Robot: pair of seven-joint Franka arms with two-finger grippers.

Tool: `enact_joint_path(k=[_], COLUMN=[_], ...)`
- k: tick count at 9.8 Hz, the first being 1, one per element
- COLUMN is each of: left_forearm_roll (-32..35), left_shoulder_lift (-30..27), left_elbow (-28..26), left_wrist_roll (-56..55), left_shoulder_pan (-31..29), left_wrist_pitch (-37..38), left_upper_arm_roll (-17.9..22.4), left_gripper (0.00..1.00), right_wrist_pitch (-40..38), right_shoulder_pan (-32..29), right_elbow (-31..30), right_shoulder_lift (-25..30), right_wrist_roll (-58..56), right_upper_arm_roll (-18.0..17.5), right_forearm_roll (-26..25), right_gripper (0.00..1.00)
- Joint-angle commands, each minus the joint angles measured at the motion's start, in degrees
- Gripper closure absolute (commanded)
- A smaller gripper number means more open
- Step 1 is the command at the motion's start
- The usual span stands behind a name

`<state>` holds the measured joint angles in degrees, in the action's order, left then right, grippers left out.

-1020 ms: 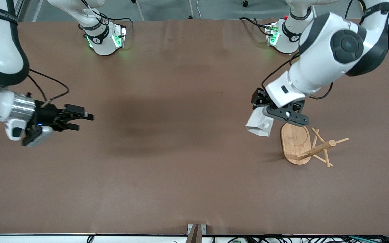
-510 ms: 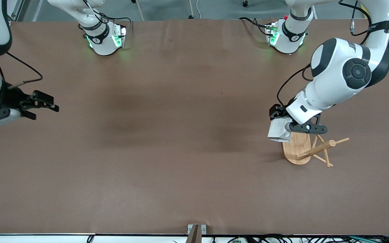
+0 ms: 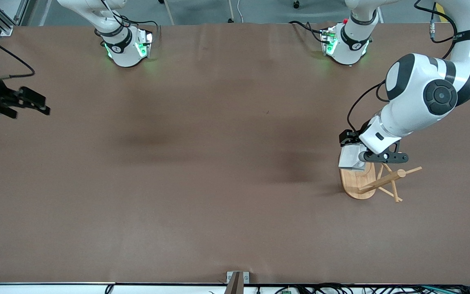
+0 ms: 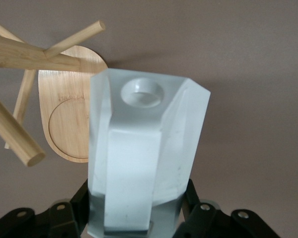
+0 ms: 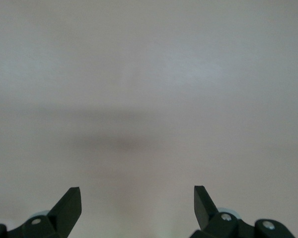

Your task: Hang cup on rack

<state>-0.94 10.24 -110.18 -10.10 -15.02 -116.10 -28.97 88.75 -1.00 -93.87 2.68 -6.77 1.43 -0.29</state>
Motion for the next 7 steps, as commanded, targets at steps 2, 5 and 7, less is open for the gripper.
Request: enact_joint_path(k=[2, 5, 7], left_forearm_roll=[1.47, 1.47, 1.47], left_shoulder_lift=[0.22, 0.22, 0.22], left_elbow=[-2.23, -2.32, -2.32], left_wrist_roll=[4.98, 9.55, 12.81], left_shoulder_pan=[-2.37, -3.87, -5.01], left_wrist_pitch=[-1.41, -0.62, -0.18], left_upper_arm_roll=[-0.56, -0.56, -0.56], left_gripper=[1.00, 1.00, 1.00], right_wrist_pitch=[-3.06, -5.06, -2.11], right_shoulder_pan=[0.65, 0.64, 0.73], right_elbow=[8.42, 9.85, 5.38], right_shoulder_lift=[-0.39, -1.01, -0.13], right_wrist_roll=[2.20, 2.28, 2.11], right_upper_arm_roll=[-0.64, 0.76, 3.21], right_forearm_roll=[-3.05, -2.18, 0.80], right_gripper=[0.00, 0.00, 0.00])
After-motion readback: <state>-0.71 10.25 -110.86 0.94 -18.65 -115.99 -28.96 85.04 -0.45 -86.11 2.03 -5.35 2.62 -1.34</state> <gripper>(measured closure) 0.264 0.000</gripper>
